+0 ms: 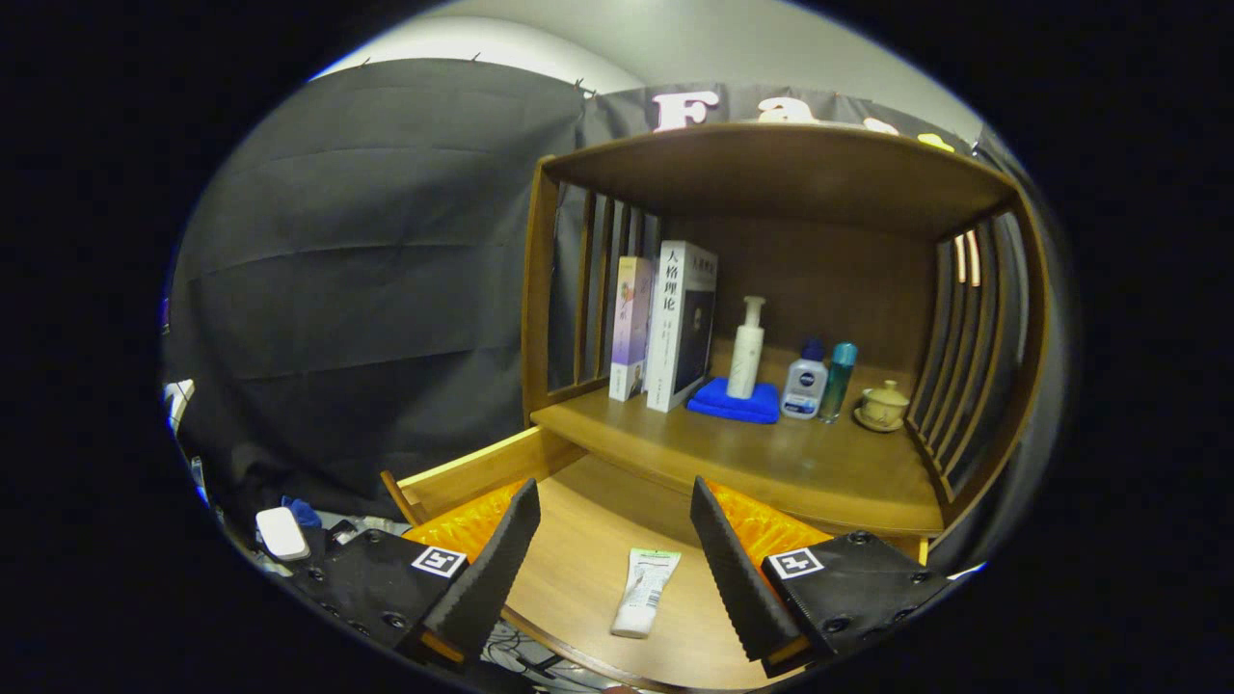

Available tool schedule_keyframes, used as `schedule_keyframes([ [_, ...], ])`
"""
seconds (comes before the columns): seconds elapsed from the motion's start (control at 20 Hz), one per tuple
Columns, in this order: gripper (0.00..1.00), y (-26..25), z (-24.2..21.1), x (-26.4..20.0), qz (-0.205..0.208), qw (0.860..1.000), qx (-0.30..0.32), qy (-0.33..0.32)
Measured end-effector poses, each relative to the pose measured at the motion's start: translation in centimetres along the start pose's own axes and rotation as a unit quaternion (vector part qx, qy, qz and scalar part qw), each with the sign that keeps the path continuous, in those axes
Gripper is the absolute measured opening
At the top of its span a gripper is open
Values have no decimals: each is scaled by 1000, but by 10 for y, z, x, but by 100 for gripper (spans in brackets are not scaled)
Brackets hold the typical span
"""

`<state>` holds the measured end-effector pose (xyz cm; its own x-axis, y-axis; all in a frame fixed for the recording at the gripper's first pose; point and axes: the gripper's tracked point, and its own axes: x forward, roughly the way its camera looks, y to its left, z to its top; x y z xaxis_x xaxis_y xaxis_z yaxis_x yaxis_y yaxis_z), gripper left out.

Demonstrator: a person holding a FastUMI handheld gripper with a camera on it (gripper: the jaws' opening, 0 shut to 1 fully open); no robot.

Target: Pull open the drawer, take out the items inside it, and place them on the countertop above the cabinet.

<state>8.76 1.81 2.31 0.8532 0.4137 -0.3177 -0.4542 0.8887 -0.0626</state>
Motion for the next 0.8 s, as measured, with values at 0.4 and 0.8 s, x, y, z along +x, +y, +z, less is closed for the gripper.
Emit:
schedule_keyframes([
  [0.4, 98, -16, -69, 53, 41, 983, -18, 175],
  [0.8, 98, -33, -140, 76, 50, 943, -32, 326],
])
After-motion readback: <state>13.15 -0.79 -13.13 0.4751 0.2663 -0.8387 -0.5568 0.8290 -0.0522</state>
